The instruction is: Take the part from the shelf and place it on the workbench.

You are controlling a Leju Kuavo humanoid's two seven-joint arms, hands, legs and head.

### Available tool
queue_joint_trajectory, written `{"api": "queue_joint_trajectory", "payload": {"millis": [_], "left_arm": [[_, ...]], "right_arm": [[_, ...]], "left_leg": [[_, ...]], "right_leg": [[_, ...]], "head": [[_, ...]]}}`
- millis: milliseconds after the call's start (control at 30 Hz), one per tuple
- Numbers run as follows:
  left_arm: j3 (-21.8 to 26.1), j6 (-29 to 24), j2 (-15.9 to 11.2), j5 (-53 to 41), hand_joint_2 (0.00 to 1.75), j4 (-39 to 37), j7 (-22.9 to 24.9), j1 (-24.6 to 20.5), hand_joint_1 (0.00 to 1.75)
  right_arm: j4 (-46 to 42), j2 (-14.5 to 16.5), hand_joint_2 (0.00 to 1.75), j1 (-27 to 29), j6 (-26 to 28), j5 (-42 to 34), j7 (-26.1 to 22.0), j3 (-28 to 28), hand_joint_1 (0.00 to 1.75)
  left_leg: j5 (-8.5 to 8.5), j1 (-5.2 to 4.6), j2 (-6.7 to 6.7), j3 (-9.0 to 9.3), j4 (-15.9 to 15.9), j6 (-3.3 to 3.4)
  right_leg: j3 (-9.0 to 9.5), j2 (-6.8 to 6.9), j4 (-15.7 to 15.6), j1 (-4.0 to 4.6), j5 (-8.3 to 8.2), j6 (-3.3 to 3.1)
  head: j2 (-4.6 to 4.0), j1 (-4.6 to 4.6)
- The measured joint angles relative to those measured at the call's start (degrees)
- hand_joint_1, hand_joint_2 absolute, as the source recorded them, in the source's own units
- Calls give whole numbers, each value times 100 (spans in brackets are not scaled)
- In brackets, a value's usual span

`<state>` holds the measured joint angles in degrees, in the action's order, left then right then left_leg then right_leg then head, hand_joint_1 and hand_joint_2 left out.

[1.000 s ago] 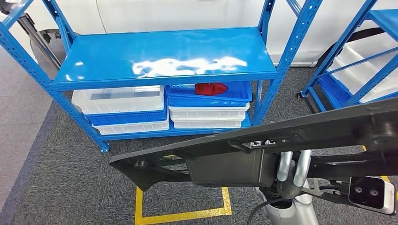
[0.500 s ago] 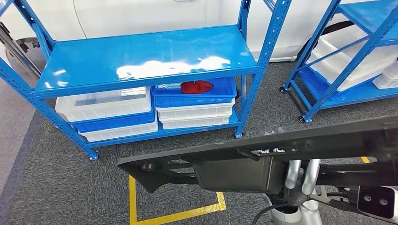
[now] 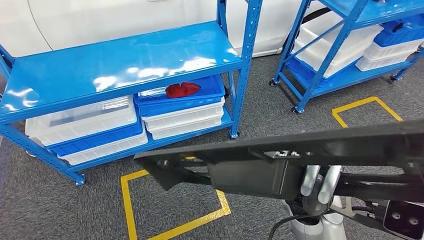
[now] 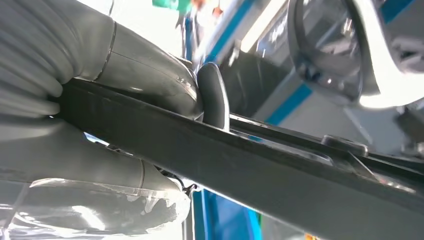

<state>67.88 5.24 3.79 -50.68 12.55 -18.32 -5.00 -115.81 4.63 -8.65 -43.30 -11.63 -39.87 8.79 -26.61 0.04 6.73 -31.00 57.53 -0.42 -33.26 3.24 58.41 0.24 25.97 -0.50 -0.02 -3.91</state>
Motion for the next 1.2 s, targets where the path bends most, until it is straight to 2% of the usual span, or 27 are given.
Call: {"api": "queue_joint_trajectory", "payload": {"millis": [33, 100, 167, 200, 233, 267, 300, 333, 400, 433, 467, 533, 567, 600, 667, 733, 767, 800, 833, 867, 933, 967, 1033, 1067, 1133, 1167, 1200], "left_arm": [[-1, -34, -20, -28, 0, 0, 3, -12, 0], [-3, -89, -62, -96, 0, 0, -3, -22, 0], [-6, -150, -115, -159, 0, 0, -21, -4, 0], [-8, -178, -148, -186, 0, 0, -34, 7, 0], [-10, -197, -177, -211, 0, 0, -50, 14, 0], [-15, -210, -210, -239, 0, 0, -67, 14, 0], [-20, -215, -241, -261, 0, 0, -81, 10, 0], [-25, -217, -271, -281, 0, 0, -96, 3, 0], [-31, -214, -338, -312, 0, 0, -129, -7, 0], [-33, -206, -368, -322, 0, 0, -149, -9, 0], [-34, -189, -392, -329, 0, 0, -174, -11, 0], [-37, -137, -422, -323, 0, 0, -234, -28, 0], [-37, -111, -434, -316, 0, 1, -263, -43, 0], [-37, -94, -441, -305, 0, 1, -288, -53, 0], [-36, -81, -449, -281, 0, 2, -311, -48, 0], [-35, -84, -448, -252, 0, 2, -313, -28, 0], [-34, -88, -446, -241, 0, 2, -312, -27, 0], [-34, -93, -443, -232, 0, 2, -308, -32, 0], [-34, -97, -438, -229, 0, 2, -302, -42, 0], [-34, -105, -432, -229, 0, 2, -288, -51, 0], [-34, -150, -408, -243, 0, 2, -241, -59, 0], [-34, -185, -395, -255, 0, 2, -213, -60, 0], [-34, -243, -367, -276, 0, 2, -175, -64, 0], [-34, -257, -356, -280, 0, 2, -166, -72, 0], [-36, -271, -337, -285, 0, 2, -159, -79, 0], [-36, -274, -332, -286, 0, 2, -156, -72, 0], [-36, -276, -328, -286, 0, 2, -153, -56, 0]], "right_arm": [[-42, 2, 175, 2, 74, 14, 0, -49, 175], [-150, 21, 175, 7, 82, 19, -1, -165, 175], [-248, 78, 175, 27, -29, 18, -1, -307, 175], [-287, 118, 175, 48, -93, 20, -1, -396, 175], [-320, 152, 175, 68, -142, 21, 0, -497, 175], [-355, 184, 175, 83, -182, 22, 0, -610, 175], [-392, 210, 175, 90, -208, 23, 0, -724, 175], [-430, 234, 175, 91, -230, 24, 0, -830, 175], [-497, 278, 175, 88, -274, 28, 0, -1002, 175], [-525, 302, 175, 89, -295, 33, 0, -1066, 175], [-547, 321, 175, 95, -310, 40, 1, -1113, 175], [-593, 347, 175, 114, -321, 56, 2, -1174, 175], [-618, 353, 175, 118, -311, 72, 1, -1191, 175], [-638, 358, 175, 109, -293, 92, 1, -1203, 175], [-660, 372, 175, 88, -225, 133, -1, -1204, 175], [-652, 382, 175, 82, -80, 180, 0, -1149, 175], [-643, 383, 175, 82, 22, 215, 2, -1091, 175], [-627, 382, 175, 78, 136, 260, 3, -1002, 175], [-612, 379, 175, 70, 236, 297, 5, -912, 175], [-595, 365, 175, 44, 351, 330, 7, -805, 175], [-562, 294, 175, -60, 614, 372, 7, -570, 175], [-549, 241, 175, -111, 753, 387, 6, -438, 175], [-525, 146, 175, -155, 949, 415, 6, -214, 175], [-518, 111, 175, -159, 989, 421, 6, -137, 175], [-503, 67, 175, -193, 1020, 426, 6, -18, 175], [-497, 55, 175, -211, 1028, 426, 5, 33, 175], [-486, 44, 175, -225, 1036, 425, 4, 83, 175]], "left_leg": [[-19, 9, -14, -1, 14, -35], [-220, 33, -244, -94, 260, -100], [-622, 52, -529, -376, 937, -139], [-794, 55, -586, -545, 1332, -148], [-866, 56, -606, -658, 1593, -151], [-826, 57, -616, -682, 1656, -149], [-680, 60, -629, -601, 1490, -143], [-462, 66, -674, -426, 1124, -134], [-160, 97, -962, -79, 360, -105], [-104, 105, -1085, 12, 136, -91], [-112, 105, -1161, 40, 53, -72], [-90, 100, -1055, 37, 27, -18], [-69, 107, -983, 41, 9, 22], [-47, 116, -905, 41, -12, 60], [-27, 106, -749, 36, -32, 109], [-29, 81, -578, 24, -29, 125], [-30, 73, -495, 19, -27, 126], [-34, 69, -413, 18, -24, 123], [-39, 67, -348, 22, -22, 115], [-48, 61, -289, 31, -18, 102], [-75, 25, -185, 42, 0, 53], [-87, 7, -132, 48, 4, 25], [-107, -4, -22, 61, 1, -31], [-145, 8, -60, 61, 29, -63], [-377, 36, -315, -56, 346, -116], [-563, 49, -477, -196, 673, -131], [-757, 51, -569, -383, 1083, -139]], "right_leg": [[-7, -56, -17, -13, -21, -34], [-15, -173, -59, -45, -74, -107], [-38, -304, -75, -57, -111, -155], [-54, -379, -72, -55, -122, -164], [-65, -458, -69, -52, -131, -165], [-72, -540, -63, -52, -139, -161], [-73, -622, -54, -54, -145, -155], [-73, -702, -41, -57, -147, -145], [-103, -853, -1, -58, -152, -103], [-135, -924, 16, -62, -163, -67], [-171, -994, 21, -71, -182, -25], [-222, -1107, 12, -84, -222, 58], [-249, -1047, 46, -77, -200, 89], [-312, -908, 174, -65, -113, 114], [-571, -539, 745, -58, 225, 147], [-898, -388, 1473, -80, 531, 173], [-963, -366, 1640, -90, 559, 181], [-923, -347, 1604, -98, 492, 183], [-761, -311, 1330, -99, 336, 175], [-527, -205, 925, -91, 165, 154], [-161, 29, 236, -34, -21, 80], [-90, 94, 75, -7, -32, 40], [-101, -1, 32, 4, -32, -35], [-101, -61, 13, -5, -47, -68], [-94, -177, -26, -33, -84, -136], [-97, -238, -31, -38, -92, -155], [-104, -309, -29, -40, -97, -167]], "head": [[0, 0], [0, 0], [0, 0], [0, 0], [0, 0], [0, 0], [0, 0], [0, 0], [0, 1], [0, 1], [0, 0], [0, -1], [0, 0], [0, 1], [0, 1], [0, 1], [0, 1], [0, 1], [0, 1], [0, 1], [0, 1], [0, 1], [0, 0], [0, 0], [0, 0], [0, -1], [0, -1]]}}
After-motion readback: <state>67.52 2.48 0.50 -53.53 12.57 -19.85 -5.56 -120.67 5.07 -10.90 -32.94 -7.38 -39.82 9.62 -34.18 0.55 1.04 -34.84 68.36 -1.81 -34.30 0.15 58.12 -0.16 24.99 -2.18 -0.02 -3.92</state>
